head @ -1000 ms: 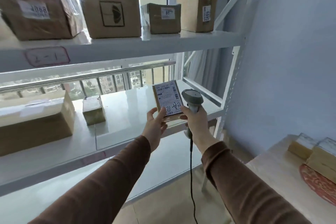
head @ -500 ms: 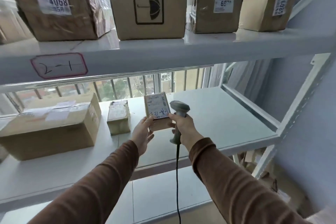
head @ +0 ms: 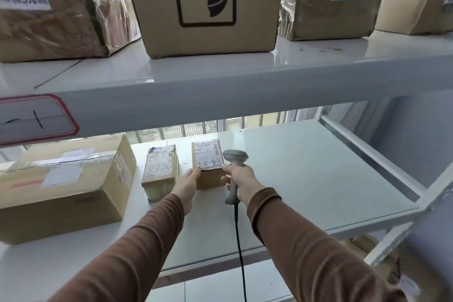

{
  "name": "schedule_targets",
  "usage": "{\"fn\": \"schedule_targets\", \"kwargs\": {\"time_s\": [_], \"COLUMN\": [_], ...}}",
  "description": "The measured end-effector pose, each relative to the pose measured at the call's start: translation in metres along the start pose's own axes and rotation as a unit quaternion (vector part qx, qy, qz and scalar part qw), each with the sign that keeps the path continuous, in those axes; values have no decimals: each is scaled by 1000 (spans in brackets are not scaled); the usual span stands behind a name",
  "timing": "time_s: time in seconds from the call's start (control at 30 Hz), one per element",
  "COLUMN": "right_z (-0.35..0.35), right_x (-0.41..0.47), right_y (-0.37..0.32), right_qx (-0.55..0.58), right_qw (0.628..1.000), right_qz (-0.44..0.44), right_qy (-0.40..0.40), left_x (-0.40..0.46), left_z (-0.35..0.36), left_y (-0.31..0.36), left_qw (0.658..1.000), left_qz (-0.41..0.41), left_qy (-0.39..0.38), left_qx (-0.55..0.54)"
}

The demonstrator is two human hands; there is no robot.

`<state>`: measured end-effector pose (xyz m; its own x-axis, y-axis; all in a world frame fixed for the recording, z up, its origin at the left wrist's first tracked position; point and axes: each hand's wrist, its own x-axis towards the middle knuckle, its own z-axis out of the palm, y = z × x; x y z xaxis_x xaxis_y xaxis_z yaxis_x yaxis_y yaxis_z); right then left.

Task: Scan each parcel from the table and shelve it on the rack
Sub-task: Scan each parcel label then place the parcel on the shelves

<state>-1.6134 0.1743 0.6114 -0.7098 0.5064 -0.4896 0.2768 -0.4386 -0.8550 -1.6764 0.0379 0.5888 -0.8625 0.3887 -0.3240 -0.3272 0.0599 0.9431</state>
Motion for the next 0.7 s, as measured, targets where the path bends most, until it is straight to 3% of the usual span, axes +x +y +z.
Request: {"fn": "schedule_targets", "kwargs": {"time_s": [0.33,0.53,0.7], "right_z": [6,-17,-67], "right_x": [-1,-40,-89], "right_y": [5,-4,-6], "right_qx": [5,9,-18], "right_qw": [998,988,965], "right_qz": [-43,-131,-208], "right_qy": [37,78,157], "left_x": [-3,-34,-66], "left_z": [-8,13,70], "left_y": [11,32,32], "left_qw": [999,964,955], "left_qz": [-8,197,228], "left_qy": [-6,22,-68], "left_qx": [47,177,178]}}
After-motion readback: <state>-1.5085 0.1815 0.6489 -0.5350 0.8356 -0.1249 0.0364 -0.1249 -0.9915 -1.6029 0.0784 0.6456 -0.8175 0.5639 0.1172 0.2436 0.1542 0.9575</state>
